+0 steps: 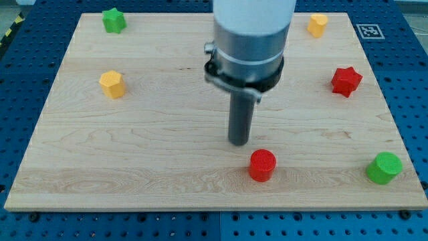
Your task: Push the blue triangle horizontal left of the red circle
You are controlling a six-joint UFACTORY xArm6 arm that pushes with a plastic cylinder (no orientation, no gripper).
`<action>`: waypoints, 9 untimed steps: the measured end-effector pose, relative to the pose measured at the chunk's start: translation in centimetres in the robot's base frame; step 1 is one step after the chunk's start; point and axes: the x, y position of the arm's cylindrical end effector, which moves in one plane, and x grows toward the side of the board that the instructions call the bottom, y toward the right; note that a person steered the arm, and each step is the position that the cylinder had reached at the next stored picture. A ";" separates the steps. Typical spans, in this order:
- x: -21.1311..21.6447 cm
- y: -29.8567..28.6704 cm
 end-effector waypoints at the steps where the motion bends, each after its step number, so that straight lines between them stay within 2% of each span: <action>1: -5.1 2.6; 2: -11.6 3.5; 4: -20.3 3.6; 5: -20.9 1.5; 6: -20.5 -3.4; 7: -18.9 -7.5; 8: -15.5 -6.8; 9: -14.5 -6.1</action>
